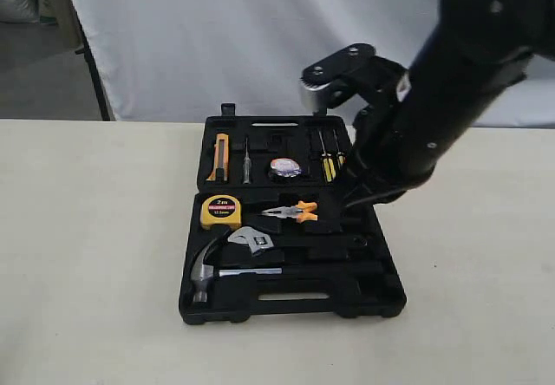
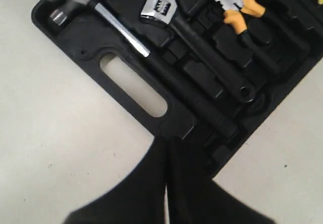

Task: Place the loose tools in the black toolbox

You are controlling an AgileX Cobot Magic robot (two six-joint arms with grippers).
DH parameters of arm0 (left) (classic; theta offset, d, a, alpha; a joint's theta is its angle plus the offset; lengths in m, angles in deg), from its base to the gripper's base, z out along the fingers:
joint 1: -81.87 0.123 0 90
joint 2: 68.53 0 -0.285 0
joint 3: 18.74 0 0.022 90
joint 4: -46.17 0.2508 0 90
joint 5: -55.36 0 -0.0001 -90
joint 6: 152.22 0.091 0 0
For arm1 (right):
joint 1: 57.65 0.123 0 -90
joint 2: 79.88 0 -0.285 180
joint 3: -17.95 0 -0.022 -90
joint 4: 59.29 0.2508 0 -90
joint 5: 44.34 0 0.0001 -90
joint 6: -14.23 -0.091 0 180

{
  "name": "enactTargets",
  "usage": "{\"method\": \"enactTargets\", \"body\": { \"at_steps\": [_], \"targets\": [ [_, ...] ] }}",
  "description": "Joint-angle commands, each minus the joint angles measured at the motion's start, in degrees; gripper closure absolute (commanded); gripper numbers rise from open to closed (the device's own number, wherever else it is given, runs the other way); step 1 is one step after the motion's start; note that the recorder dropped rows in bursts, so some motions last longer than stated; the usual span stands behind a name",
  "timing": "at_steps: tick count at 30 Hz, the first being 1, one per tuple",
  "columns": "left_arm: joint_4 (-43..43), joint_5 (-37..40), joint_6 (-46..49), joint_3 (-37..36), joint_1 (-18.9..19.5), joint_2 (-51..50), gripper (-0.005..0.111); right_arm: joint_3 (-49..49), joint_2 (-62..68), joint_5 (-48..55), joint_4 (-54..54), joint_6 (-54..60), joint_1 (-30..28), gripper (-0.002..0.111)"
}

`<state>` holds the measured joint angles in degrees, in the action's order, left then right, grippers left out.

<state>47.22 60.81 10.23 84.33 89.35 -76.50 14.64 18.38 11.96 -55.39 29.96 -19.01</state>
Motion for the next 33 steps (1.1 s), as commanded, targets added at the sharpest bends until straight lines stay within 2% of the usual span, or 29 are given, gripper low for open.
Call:
{"method": "enactTargets", "body": {
  "at_steps": [1,5,10,18,25,33],
  "targets": [
    [0.25,-0.41,-0.27,0.15,1.45,0.18,0.106,-13.03,-9.98,-16.41,1.64,-5.77,-1.18,0.109],
    [0.25,-0.41,-0.27,0.15,1.45,0.18,0.106,-25.51,-17.66,-30.84,5.89,-9.22,-1.18,0.109],
    [0.25,-0.41,-0.27,0.15,1.45,0.18,0.106,-39.43,-26.39,-37.55,10.89,-9.22,-0.93,0.109],
    [0.25,-0.41,-0.27,0.15,1.45,0.18,0.106,-59.29,-41.06,-51.90,11.23,-10.34,-0.58,0.109],
    [0.25,-0.41,-0.27,0.15,1.45,0.18,0.106,-69.27,-50.54,-54.73,12.35,-10.69,-0.58,0.109],
    [0.25,-0.41,-0.27,0.15,1.45,0.18,0.106,-73.91,-55.58,-62.60,16.62,-11.91,-0.58,0.109]
  ]
}}
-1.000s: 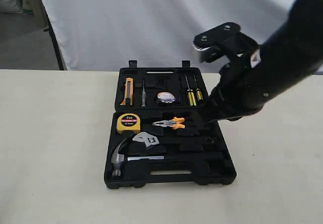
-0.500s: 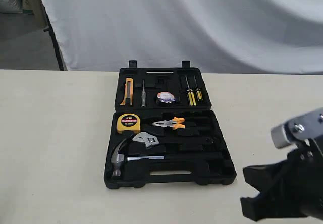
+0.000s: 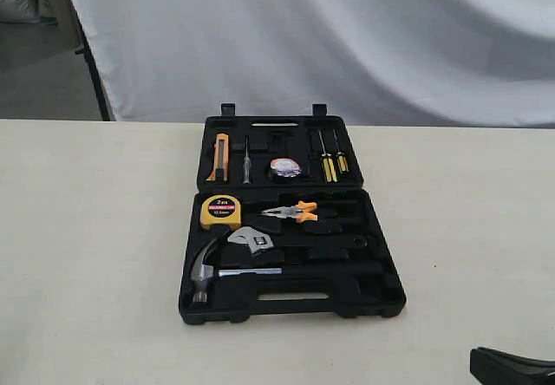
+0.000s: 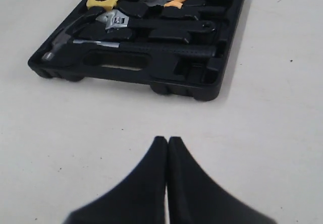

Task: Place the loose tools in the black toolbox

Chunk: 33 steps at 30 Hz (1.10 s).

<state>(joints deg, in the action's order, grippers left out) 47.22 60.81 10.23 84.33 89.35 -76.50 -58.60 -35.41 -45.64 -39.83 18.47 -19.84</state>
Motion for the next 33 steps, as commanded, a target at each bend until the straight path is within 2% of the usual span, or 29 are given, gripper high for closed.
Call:
{"method": "enactTargets", "body": {
  "at_steps": [1,6,21,24,27,33],
  "targets": [
    [0.25,-0.41,-0.27,0.15,1.45,0.18,0.106,-0.67,-2.06,-5.79,0.16,-0.42,0.25,0.109],
    [0.25,-0.41,-0.27,0.15,1.45,0.18,0.106,-0.67,-3.51,-5.78,-10.27,-1.61,0.25,0.109],
    [0.25,-0.41,-0.27,0.15,1.45,0.18,0.106,-0.67,-5.08,-5.73,-10.63,-2.10,0.07,0.109],
    [0.25,-0.41,-0.27,0.15,1.45,0.18,0.106,-0.67,-8.55,-5.73,-10.63,-2.10,-3.49,0.109],
    [0.25,-0.41,-0.27,0.15,1.45,0.18,0.106,-0.67,-14.16,-5.24,-10.63,-2.10,-10.59,0.109],
    [0.25,-0.41,-0.27,0.15,1.45,0.18,0.106,-0.67,-30.43,4.60,-10.53,-2.33,-21.64,0.109]
  ]
}}
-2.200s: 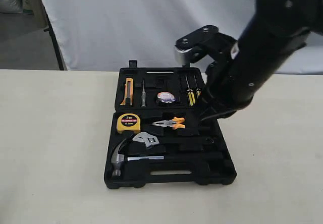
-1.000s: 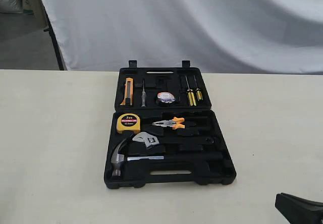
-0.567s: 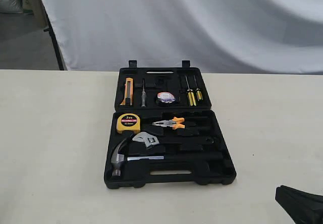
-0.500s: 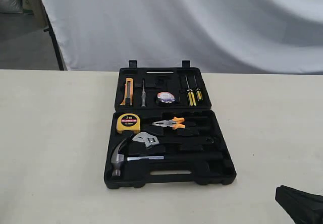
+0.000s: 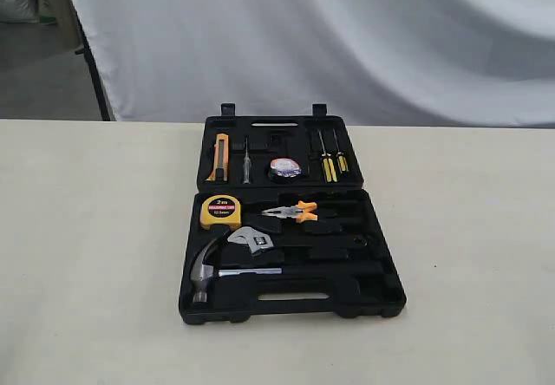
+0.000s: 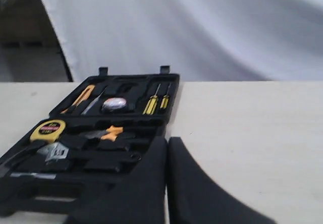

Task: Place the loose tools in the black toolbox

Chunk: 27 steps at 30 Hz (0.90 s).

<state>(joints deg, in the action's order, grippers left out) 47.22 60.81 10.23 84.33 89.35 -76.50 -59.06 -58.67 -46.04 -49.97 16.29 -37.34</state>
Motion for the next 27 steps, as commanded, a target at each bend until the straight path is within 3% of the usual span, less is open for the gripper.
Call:
{"method": "enactTargets", "body": {
  "at_steps": [1,27],
  "targets": [
    [0.25,-0.41,-0.27,0.15,1.45,0.18,0.106,-0.21,-10.68,7.02,-0.51,0.41,-5.50,0.109],
    [0.25,-0.41,-0.27,0.15,1.45,0.18,0.106,-0.21,-13.42,10.20,-2.99,0.98,-6.11,0.109]
  ]
}}
